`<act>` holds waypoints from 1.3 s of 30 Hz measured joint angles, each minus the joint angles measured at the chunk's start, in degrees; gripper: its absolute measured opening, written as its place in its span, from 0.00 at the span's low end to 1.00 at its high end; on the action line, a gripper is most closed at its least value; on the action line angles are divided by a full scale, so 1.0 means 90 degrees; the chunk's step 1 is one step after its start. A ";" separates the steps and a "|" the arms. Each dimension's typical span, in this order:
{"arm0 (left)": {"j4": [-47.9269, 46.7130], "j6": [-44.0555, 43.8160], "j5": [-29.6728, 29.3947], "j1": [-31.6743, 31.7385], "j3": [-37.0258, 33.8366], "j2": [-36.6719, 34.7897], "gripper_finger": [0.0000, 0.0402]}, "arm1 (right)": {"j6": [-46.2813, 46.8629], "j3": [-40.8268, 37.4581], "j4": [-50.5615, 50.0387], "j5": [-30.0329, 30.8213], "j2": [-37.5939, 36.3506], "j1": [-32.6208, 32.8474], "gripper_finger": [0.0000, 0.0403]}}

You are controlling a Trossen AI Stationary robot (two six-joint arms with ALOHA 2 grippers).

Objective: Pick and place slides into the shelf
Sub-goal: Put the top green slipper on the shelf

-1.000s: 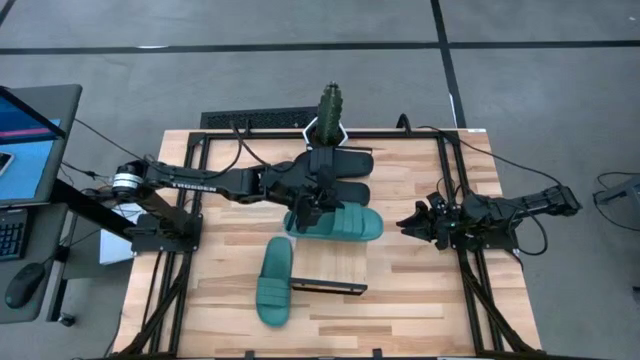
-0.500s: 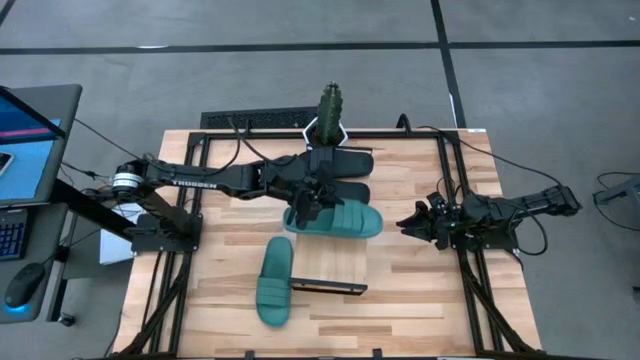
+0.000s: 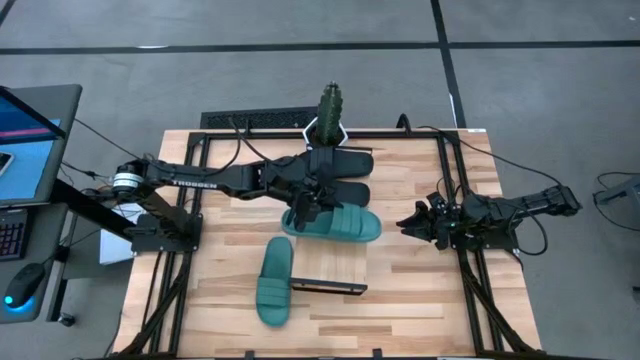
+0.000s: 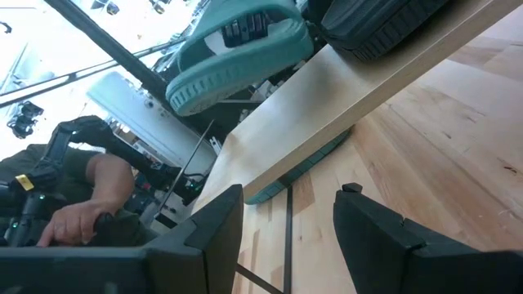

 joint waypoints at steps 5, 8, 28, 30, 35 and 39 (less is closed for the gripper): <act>-0.0034 -0.0002 0.0010 0.0001 -0.0004 0.0088 0.00 | 0.0000 0.0000 0.0000 0.0000 -0.0002 0.0000 0.44; 0.0000 0.0002 -0.0009 0.0001 -0.0002 0.0195 0.00 | 0.0000 0.0000 0.0000 0.0000 -0.0002 0.0000 0.44; -0.0066 0.0189 0.0176 0.0231 -0.0005 0.0301 0.04 | 0.0000 0.0000 0.0000 0.0000 -0.0002 0.0000 0.44; -0.0110 0.0216 0.0178 0.0231 -0.0005 0.0301 0.05 | -0.0001 0.0000 -0.0002 0.0000 0.0000 0.0000 0.44; -0.0200 0.0304 0.0187 0.0226 -0.0005 0.0301 0.07 | 0.0001 0.0000 -0.0001 0.0000 -0.0002 0.0000 0.44; -0.0211 0.0308 0.0186 0.0226 -0.0002 0.0301 0.07 | 0.0002 0.0000 0.0000 -0.0001 -0.0002 0.0000 0.44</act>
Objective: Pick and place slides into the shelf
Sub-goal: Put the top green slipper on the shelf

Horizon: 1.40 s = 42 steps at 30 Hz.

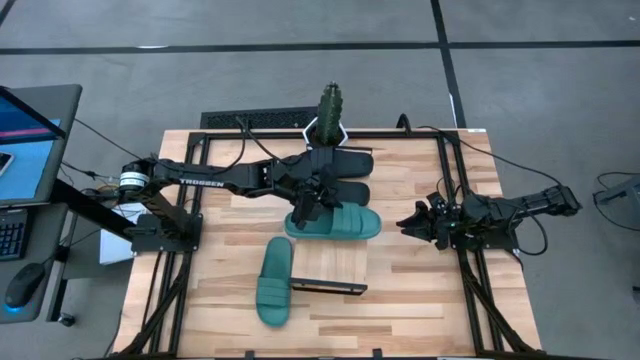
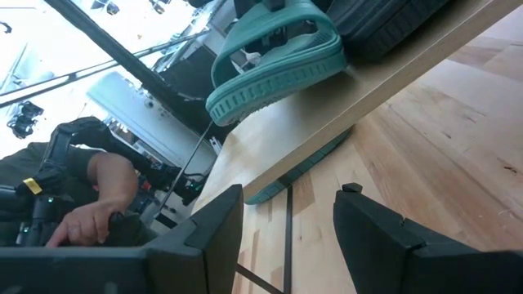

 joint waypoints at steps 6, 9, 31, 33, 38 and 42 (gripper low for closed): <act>-0.0015 0.0000 -0.0008 0.0000 0.0000 0.0000 0.07 | 0.0000 0.0000 0.0000 0.0001 0.0001 0.0000 0.44; -0.0019 0.0000 -0.0017 0.0000 0.0000 0.0000 0.07 | -0.0002 0.0000 0.0000 0.0001 0.0000 0.0000 0.44; -0.0136 0.0405 -0.0436 0.0010 0.0002 0.0000 0.37 | -0.0002 0.0000 0.0000 0.0001 0.0000 0.0000 0.44; -0.0131 0.0507 -0.0545 0.0005 0.0002 0.0000 0.39 | 0.0000 0.0000 -0.0001 0.0001 0.0001 0.0000 0.44; -0.0124 0.0697 -0.0761 -0.0003 0.0002 0.0000 0.42 | 0.0000 0.0000 -0.0002 0.0001 0.0000 0.0000 0.44; -0.0127 0.0713 -0.0838 -0.0044 0.0002 -0.0046 0.42 | -0.0001 0.0000 -0.0001 0.0001 0.0000 0.0000 0.44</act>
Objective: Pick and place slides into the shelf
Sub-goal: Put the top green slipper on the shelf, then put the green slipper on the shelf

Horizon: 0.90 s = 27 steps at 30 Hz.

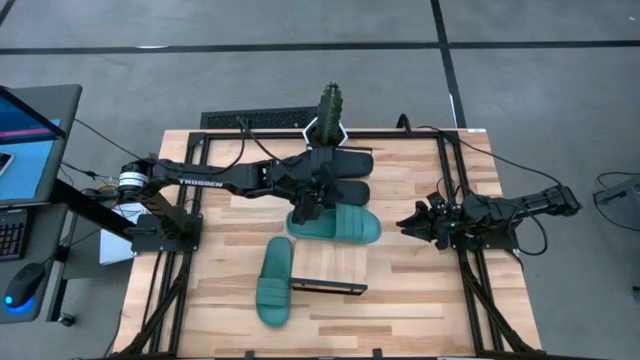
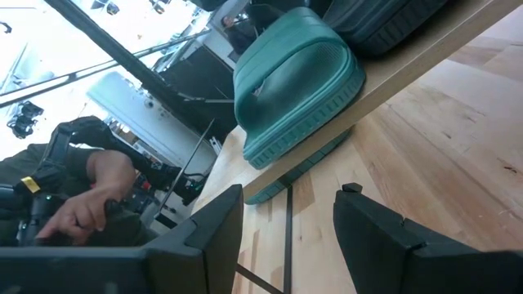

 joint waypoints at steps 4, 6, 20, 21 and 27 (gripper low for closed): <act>-0.0001 0.0001 -0.0026 -0.0051 0.0000 -0.0002 0.42 | -0.0002 0.0000 0.0001 0.0000 0.0000 0.0000 0.44; 0.0004 -0.0001 -0.0026 -0.0086 0.0000 -0.0002 0.42 | -0.0001 0.0000 0.0000 0.0000 0.0000 0.0000 0.44; -0.0258 -0.0001 -0.0135 -0.0259 0.0000 -0.0031 0.42 | -0.0002 0.0000 0.0001 0.0000 0.0002 0.0000 0.44; -0.0314 -0.0001 -0.0162 -0.0265 -0.0002 -0.0075 0.42 | -0.0002 0.0000 0.0001 0.0000 0.0000 0.0000 0.44; -0.0617 -0.0001 -0.0178 -0.0269 -0.0005 -0.0391 0.42 | 0.0000 0.0000 -0.0001 0.0000 0.0002 0.0000 0.44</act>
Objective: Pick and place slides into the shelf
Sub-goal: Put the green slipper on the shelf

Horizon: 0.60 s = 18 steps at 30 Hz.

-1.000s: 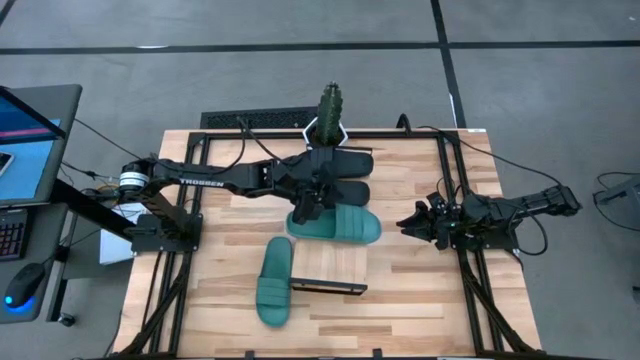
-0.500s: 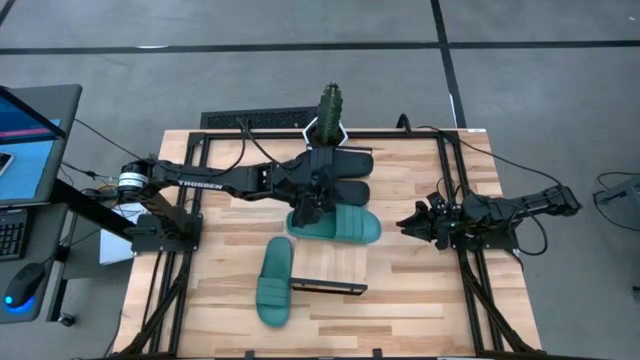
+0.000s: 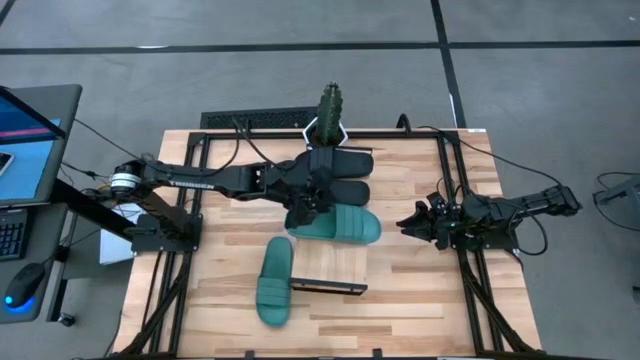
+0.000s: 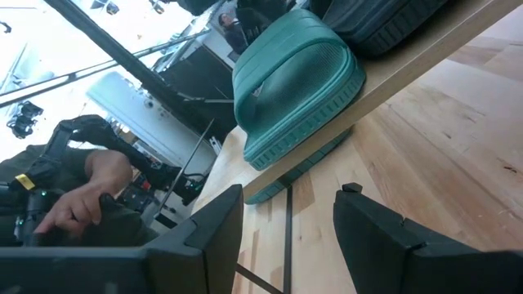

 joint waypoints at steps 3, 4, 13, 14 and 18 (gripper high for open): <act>-0.0391 0.0000 -0.0133 0.0000 0.0005 -0.0173 0.42 | 0.0001 0.0000 0.0000 0.0000 0.0001 0.0000 0.44; -0.0515 -0.0012 -0.0181 0.0000 0.0005 -0.0205 0.42 | 0.0000 0.0000 0.0000 0.0000 -0.0002 0.0000 0.44; -0.2803 -0.0997 -0.0307 -0.0001 0.0002 -0.0748 0.42 | 0.0001 0.0000 0.0000 -0.0002 0.0000 0.0000 0.44; -0.3087 -0.1184 -0.0269 -0.0012 0.0001 -0.0857 0.42 | 0.0001 0.0000 0.0000 -0.0002 0.0001 0.0000 0.44; -0.4114 -0.1994 0.0026 -0.0115 0.0005 -0.1275 0.42 | -0.0001 0.0000 0.0001 -0.0002 0.0000 0.0000 0.44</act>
